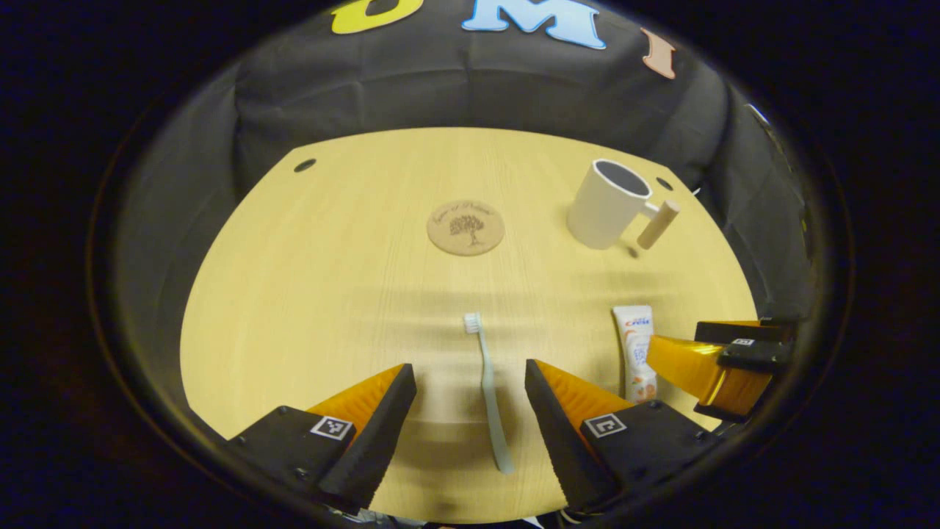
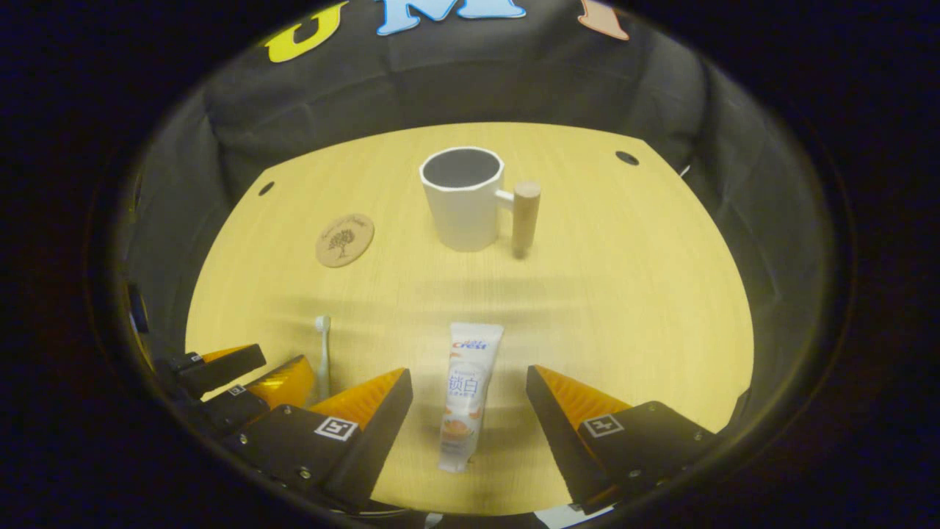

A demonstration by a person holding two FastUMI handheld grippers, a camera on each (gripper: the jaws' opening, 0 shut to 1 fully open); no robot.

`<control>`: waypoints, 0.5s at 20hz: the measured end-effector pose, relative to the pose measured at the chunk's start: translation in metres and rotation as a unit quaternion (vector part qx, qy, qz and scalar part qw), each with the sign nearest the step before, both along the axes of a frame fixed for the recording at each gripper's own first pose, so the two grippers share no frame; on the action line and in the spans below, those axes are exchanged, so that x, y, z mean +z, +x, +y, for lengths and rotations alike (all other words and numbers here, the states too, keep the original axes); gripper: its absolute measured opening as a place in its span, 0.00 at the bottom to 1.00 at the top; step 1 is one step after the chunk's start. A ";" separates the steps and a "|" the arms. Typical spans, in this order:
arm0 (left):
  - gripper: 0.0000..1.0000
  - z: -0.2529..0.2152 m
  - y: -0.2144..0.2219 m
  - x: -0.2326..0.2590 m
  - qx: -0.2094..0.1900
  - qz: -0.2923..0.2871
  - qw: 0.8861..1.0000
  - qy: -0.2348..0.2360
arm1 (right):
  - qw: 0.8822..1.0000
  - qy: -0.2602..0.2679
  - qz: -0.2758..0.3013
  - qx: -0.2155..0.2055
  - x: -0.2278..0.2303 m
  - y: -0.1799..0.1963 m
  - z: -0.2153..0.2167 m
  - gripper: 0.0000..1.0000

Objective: Put the toothbrush and toothpaste on the desktop into the cup, then pick up the cup and place it on the coaster on the desktop.

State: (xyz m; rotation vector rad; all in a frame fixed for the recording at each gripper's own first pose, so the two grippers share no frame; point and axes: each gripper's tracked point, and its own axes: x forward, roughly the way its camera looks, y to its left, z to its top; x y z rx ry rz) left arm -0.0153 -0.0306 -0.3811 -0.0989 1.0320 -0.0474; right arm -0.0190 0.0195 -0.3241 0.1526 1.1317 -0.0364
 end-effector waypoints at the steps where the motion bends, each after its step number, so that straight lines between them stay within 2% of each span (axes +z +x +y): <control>1: 0.98 0.000 -0.003 -0.007 0.005 0.014 1.000 -0.001 | 1.000 -0.003 0.008 0.000 -0.005 -0.001 0.000 0.95; 5: 0.99 -0.003 -0.017 -0.034 0.022 0.073 0.997 -0.002 | 0.999 -0.005 0.052 0.005 -0.021 -0.005 0.001 0.95; 10: 0.97 0.001 -0.023 -0.042 0.013 0.105 0.994 0.026 | 0.994 -0.003 0.111 0.015 -0.044 -0.012 0.003 0.95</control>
